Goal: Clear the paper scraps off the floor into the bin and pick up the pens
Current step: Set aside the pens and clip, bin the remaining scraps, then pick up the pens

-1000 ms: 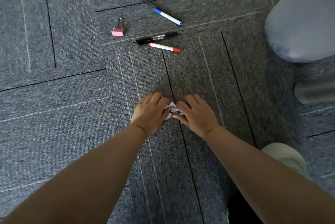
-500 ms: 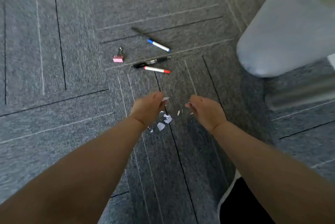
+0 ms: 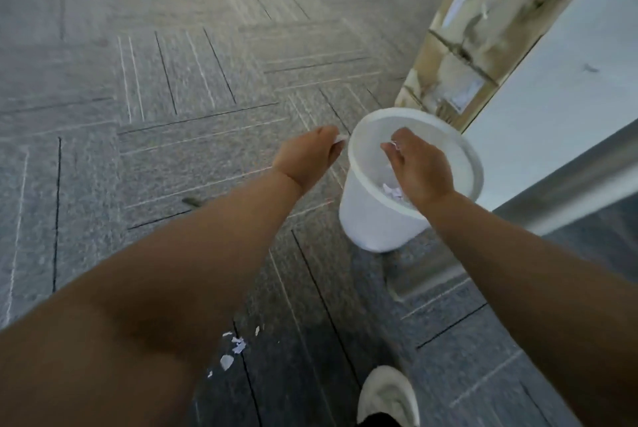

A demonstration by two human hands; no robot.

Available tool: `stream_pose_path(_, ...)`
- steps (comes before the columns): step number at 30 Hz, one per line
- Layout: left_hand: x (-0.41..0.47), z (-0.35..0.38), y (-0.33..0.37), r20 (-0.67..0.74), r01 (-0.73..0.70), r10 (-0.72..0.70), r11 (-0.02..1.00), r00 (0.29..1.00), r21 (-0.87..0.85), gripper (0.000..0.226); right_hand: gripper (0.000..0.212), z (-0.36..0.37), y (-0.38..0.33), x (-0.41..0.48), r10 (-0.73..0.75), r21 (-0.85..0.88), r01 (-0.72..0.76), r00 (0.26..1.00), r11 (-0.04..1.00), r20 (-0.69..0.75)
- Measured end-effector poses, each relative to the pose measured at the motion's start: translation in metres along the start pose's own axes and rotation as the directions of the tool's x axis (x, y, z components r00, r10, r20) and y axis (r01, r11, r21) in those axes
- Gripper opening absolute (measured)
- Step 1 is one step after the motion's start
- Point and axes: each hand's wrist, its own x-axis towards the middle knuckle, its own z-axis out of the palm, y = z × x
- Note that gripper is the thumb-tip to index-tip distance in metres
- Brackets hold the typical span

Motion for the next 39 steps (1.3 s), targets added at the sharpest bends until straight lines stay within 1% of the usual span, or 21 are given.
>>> stream_pose_path(3, 0.04, 0.022, 0.029, 0.028, -0.046, 0.045, 0.999, 0.999, 0.015, 0.033, 0.028, -0.009, 0.036, 0.007, 0.152, 0.01, -0.152, 0.988, 0.988, -0.035)
stream_pose_path(5, 0.059, 0.039, 0.043, 0.03, -0.086, 0.085, 0.996, 0.996, 0.007, 0.032, 0.029, 0.0, 0.057, 0.009, 0.241, 0.016, -0.241, 0.97, 0.97, 0.016)
stream_pose_path(7, 0.074, 0.057, 0.054, 0.059, -0.095, 0.094, 0.995, 0.994, 0.012, 0.033, 0.037, 0.01, 0.074, 0.011, 0.333, -0.039, -0.331, 0.936, 0.943, 0.113)
stream_pose_path(9, 0.084, 0.071, 0.061, 0.162, -0.085, 0.087, 0.996, 0.983, -0.02, 0.036, 0.045, 0.015, 0.087, 0.011, 0.41, -0.134, -0.392, 0.9, 0.91, 0.149)
stream_pose_path(11, 0.088, 0.084, 0.062, 0.342, -0.064, 0.082, 0.996, 0.936, -0.063, 0.045, 0.041, 0.016, 0.094, 0.009, 0.423, -0.137, -0.409, 0.9, 0.902, 0.101)
stream_pose_path(12, 0.087, 0.088, 0.06, 0.41, -0.066, 0.081, 0.997, 0.908, -0.051, 0.049, 0.039, 0.016, 0.094, 0.006, 0.401, -0.112, -0.392, 0.913, 0.913, 0.071)
stream_pose_path(13, 0.084, 0.092, 0.055, 0.442, -0.084, 0.085, 0.996, 0.893, -0.022, 0.051, 0.038, 0.017, 0.094, 0.004, 0.371, -0.081, -0.367, 0.928, 0.927, 0.044)
stream_pose_path(15, 0.073, 0.091, 0.045, 0.421, -0.141, 0.107, 0.989, 0.901, 0.051, 0.051, 0.038, 0.019, 0.09, 0.001, 0.302, -0.024, -0.302, 0.953, 0.953, 0.013)
stream_pose_path(17, 0.056, 0.086, 0.034, 0.312, -0.171, 0.132, 0.98, 0.941, 0.103, 0.05, 0.038, 0.025, 0.082, -0.001, 0.226, 0.025, -0.226, 0.974, 0.974, 0.013)
stream_pose_path(19, 0.032, 0.077, 0.022, 0.126, -0.158, 0.144, 0.981, 0.982, 0.109, 0.045, 0.036, 0.032, 0.066, 0.0, 0.129, 0.089, -0.129, 0.992, 0.988, 0.007)
stream_pose_path(21, 0.004, 0.068, 0.0, -0.073, -0.134, 0.143, 0.985, 0.987, 0.112, 0.038, 0.033, 0.045, 0.038, 0.001, -0.044, 0.165, 0.048, 0.999, 0.985, -0.025)
stream_pose_path(22, -0.013, 0.064, -0.015, -0.154, -0.111, 0.131, 0.985, 0.979, 0.131, 0.036, 0.032, 0.055, 0.021, 0.001, -0.146, 0.192, 0.152, 0.988, 0.97, -0.046)
stream_pose_path(24, -0.052, 0.056, -0.048, -0.21, -0.024, 0.062, 0.984, 0.976, 0.177, 0.032, 0.032, 0.077, -0.016, -0.002, -0.309, 0.232, 0.316, 0.949, 0.92, -0.069)
stream_pose_path(26, -0.094, 0.047, -0.078, -0.189, 0.077, -0.036, 0.974, 0.981, 0.215, 0.03, 0.033, 0.101, -0.051, -0.01, -0.397, 0.277, 0.397, 0.916, 0.875, -0.062)
stream_pose_path(28, -0.136, 0.036, -0.101, -0.172, 0.177, -0.138, 0.955, 0.975, 0.237, 0.03, 0.034, 0.126, -0.079, -0.026, -0.453, 0.338, 0.43, 0.891, 0.837, -0.011)
stream_pose_path(30, -0.177, 0.028, -0.117, -0.16, 0.257, -0.22, 0.928, 0.962, 0.271, 0.031, 0.037, 0.155, -0.099, -0.046, -0.513, 0.386, 0.447, 0.854, 0.807, 0.084)
stream_pose_path(32, -0.22, 0.03, -0.128, -0.121, 0.332, -0.309, 0.898, 0.943, 0.289, 0.034, 0.039, 0.186, -0.109, -0.071, -0.574, 0.402, 0.464, 0.789, 0.789, 0.217)
stream_pose_path(34, -0.264, 0.04, -0.135, -0.056, 0.406, -0.41, 0.862, 0.91, 0.304, 0.04, 0.034, 0.214, -0.113, -0.097, -0.614, 0.406, 0.481, 0.719, 0.777, 0.325)
stream_pose_path(36, -0.303, 0.056, -0.135, 0.056, 0.497, -0.541, 0.805, 0.839, 0.322, 0.044, 0.033, 0.238, -0.112, -0.124, -0.622, 0.404, 0.476, 0.65, 0.781, 0.437)
stream_pose_path(37, -0.319, 0.066, -0.134, 0.143, 0.543, -0.611, 0.77, 0.779, 0.336, 0.044, 0.038, 0.248, -0.11, -0.135, -0.625, 0.4, 0.479, 0.599, 0.781, 0.501)
stream_pose_path(39, -0.343, 0.087, -0.127, 0.302, 0.607, -0.702, 0.71, 0.645, 0.357, 0.055, 0.046, 0.261, -0.106, -0.154, -0.6, 0.38, 0.475, 0.509, 0.794, 0.617)
